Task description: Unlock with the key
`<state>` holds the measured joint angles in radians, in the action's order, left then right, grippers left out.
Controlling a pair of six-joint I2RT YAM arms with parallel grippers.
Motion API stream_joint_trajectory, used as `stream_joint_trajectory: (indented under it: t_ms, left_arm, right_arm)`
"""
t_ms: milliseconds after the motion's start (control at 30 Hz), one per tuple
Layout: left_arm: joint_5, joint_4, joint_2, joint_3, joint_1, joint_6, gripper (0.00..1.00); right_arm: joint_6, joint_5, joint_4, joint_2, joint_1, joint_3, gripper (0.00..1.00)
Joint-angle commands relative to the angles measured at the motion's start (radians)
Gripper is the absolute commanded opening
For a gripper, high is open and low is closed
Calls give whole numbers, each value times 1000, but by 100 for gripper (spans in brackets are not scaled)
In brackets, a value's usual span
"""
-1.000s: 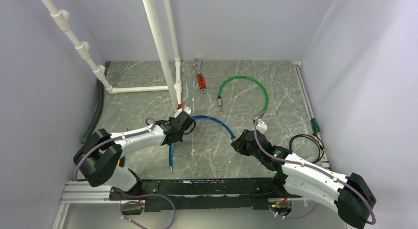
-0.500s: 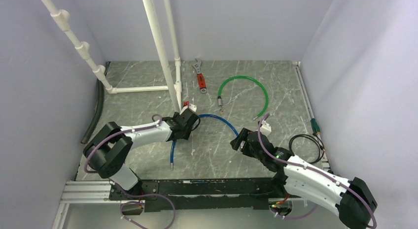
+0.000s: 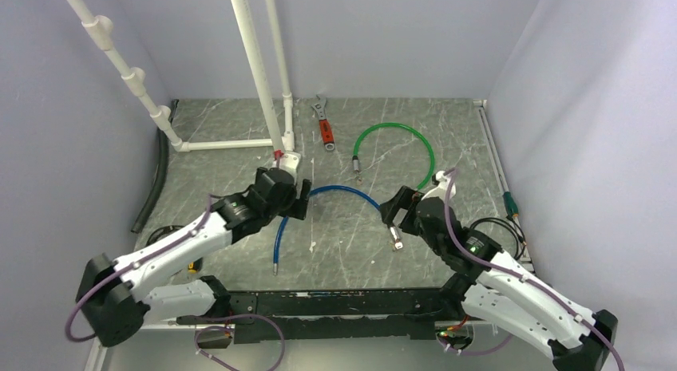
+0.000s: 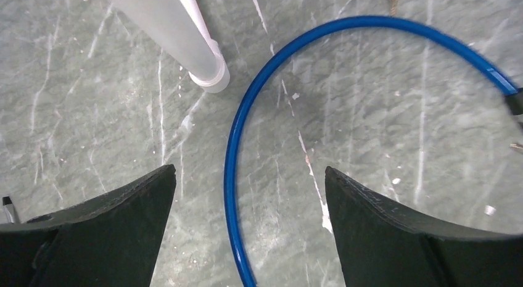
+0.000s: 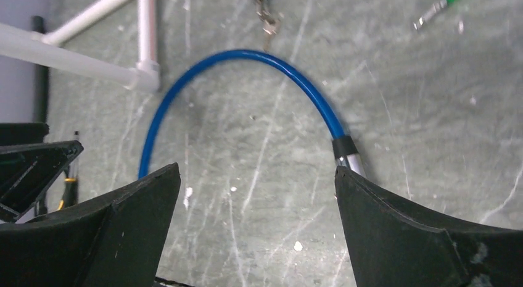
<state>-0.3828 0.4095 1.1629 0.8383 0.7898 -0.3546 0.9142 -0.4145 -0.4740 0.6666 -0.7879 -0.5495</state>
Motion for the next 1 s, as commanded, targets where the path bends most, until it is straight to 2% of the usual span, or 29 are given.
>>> stream_joint_trajectory:
  t_ms: [0, 67, 100, 200, 300, 400, 533, 667, 967]
  left_arm:
    - [25, 82, -161, 29, 14, -17, 94]
    - [22, 111, -228, 40, 17, -48, 94]
    - [8, 154, -260, 55, 17, -69, 99]
    - [-48, 319, -337, 143, 16, -114, 99]
    - [-109, 473, -395, 228, 17, -114, 99]
    - [-175, 544, -461, 246, 17, -62, 99]
    - [-291, 528, -588, 144, 17, -40, 100]
    - [-213, 448, -684, 85, 17, 7, 99]
    - [-227, 439, -716, 67, 15, 5, 99]
  right_arm:
    - [-196, -17, 21, -40, 3, -107, 98]
    - [-264, 16, 78, -45, 3, -122, 100]
    - [-290, 33, 97, -44, 3, -131, 100]
    - [-332, 58, 113, -25, 2, -169, 100]
    - [-354, 69, 128, -18, 3, -188, 100]
    - [-386, 71, 199, -54, 3, -143, 100]
    - [-374, 76, 285, -138, 3, -64, 100]
    - [-345, 98, 319, -192, 3, -28, 100]
    - [-318, 97, 288, -239, 3, -9, 100]
